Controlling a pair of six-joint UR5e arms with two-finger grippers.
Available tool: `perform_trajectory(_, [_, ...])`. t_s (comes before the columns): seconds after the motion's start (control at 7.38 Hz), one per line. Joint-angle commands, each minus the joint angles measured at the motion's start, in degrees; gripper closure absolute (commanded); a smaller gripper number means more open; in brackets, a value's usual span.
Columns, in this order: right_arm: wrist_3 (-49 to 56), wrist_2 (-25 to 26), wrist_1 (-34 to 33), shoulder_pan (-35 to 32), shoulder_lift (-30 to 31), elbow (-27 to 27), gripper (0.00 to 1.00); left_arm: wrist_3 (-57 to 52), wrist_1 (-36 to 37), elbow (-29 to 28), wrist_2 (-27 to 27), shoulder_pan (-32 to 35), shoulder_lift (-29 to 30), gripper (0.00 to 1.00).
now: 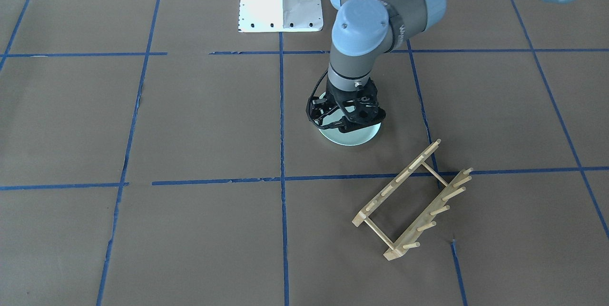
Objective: Place plate on rack
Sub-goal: 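Reach the left gripper down to the pale green plate's rim and grasp it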
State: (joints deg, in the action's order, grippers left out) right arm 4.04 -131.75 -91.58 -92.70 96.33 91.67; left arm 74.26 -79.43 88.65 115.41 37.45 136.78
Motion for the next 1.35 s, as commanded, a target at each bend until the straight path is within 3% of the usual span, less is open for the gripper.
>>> perform_trajectory(0.0, [0.0, 0.0, 0.0, -0.03, 0.0, 0.0, 0.0, 0.44, -0.11, -5.22, -3.59, -4.04, 1.03, 0.0])
perform_trajectory(0.14, [0.0, 0.0, 0.0, 0.06, 0.0, 0.0, 0.0, 0.44, -0.37, -6.46, -5.17, -5.44, 1.2, 0.01])
perform_trajectory(0.27, [0.0, 0.0, 0.0, -0.03, 0.0, 0.0, 0.0, 0.44, -0.46, -6.91, -5.36, -5.72, 1.38, 0.18])
perform_trajectory(0.41, [0.0, 0.0, 0.0, 0.06, 0.0, 0.0, 0.0, 0.44, -0.9, -7.35, -5.37, -5.89, 1.47, 0.26])
perform_trajectory(0.95, [0.0, 0.0, 0.0, 0.06, 0.0, 0.0, 0.0, 0.71, -5.12, -10.87, -5.37, -6.25, 2.35, 0.33])
perform_trajectory(1.08, [0.0, 0.0, 0.0, -0.03, 0.0, 0.0, 0.0, 0.79, -5.12, -10.87, -5.37, -6.25, 2.7, 0.63])
perform_trajectory(1.22, [0.0, 0.0, 0.0, -0.03, 0.0, 0.0, 0.0, 2.1, -5.03, -10.69, -4.76, -6.07, 2.96, 1.0])
